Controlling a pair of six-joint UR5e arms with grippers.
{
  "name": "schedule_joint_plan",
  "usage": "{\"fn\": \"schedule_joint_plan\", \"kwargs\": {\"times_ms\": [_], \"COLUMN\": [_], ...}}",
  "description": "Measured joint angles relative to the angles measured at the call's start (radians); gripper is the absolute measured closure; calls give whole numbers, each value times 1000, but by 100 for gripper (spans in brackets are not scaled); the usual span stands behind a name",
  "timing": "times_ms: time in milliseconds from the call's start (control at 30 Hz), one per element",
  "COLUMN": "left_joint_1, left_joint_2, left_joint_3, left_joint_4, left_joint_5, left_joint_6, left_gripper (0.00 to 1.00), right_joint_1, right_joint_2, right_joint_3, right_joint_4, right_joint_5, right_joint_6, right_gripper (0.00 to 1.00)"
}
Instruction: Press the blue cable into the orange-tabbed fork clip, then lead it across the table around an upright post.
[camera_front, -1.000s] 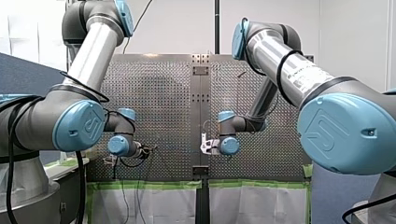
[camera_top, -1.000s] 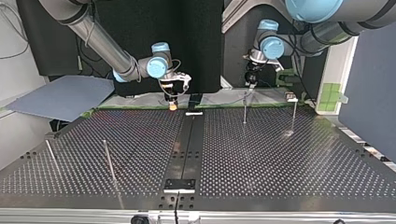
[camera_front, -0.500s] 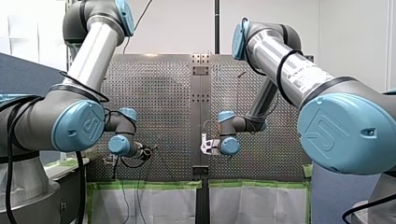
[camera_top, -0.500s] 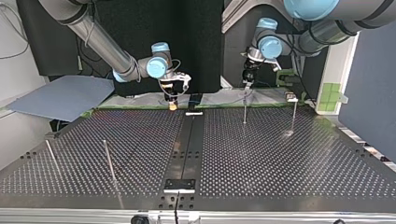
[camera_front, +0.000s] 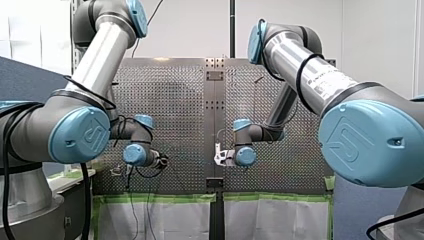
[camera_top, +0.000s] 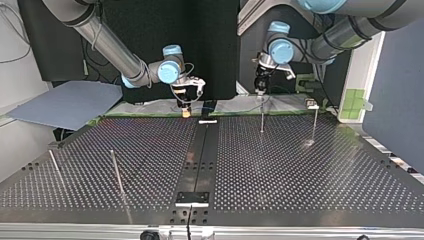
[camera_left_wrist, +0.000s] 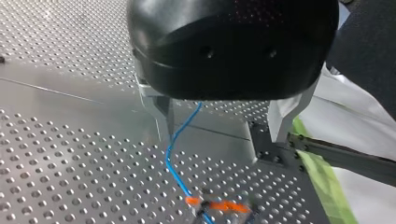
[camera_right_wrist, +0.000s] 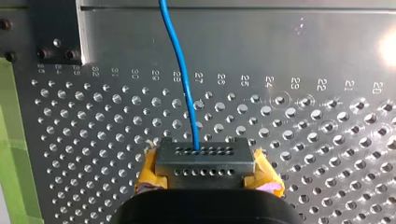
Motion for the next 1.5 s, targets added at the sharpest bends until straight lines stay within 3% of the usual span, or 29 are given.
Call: {"fn": "schedule_joint_plan", "kwargs": {"times_ms": [233, 467, 833, 1133, 1500], "left_joint_1": [-38, -73, -125, -167, -184], "left_joint_2": [0, -2, -6, -72, -120], "left_joint_3": [40, 94, 133, 207, 275], "left_joint_4": [17, -3, -35, -50, -61], "left_joint_5": [-31, -96, -201, -218, -310], "left_joint_6": [-51, -109, -157, -197, -217], "left_gripper": [0, 0, 0, 0, 0], "right_joint_1": [-2, -1, -1, -1, -4], "right_joint_2": [0, 0, 1, 1, 1], "right_joint_3": [0, 1, 0, 0, 0], "right_joint_4": [-1, 0, -2, -2, -1], "right_joint_5": [-1, -4, -4, -8, -10], "right_joint_6": [0, 0, 0, 0, 0], "right_gripper": [100, 100, 100, 100, 100]}}
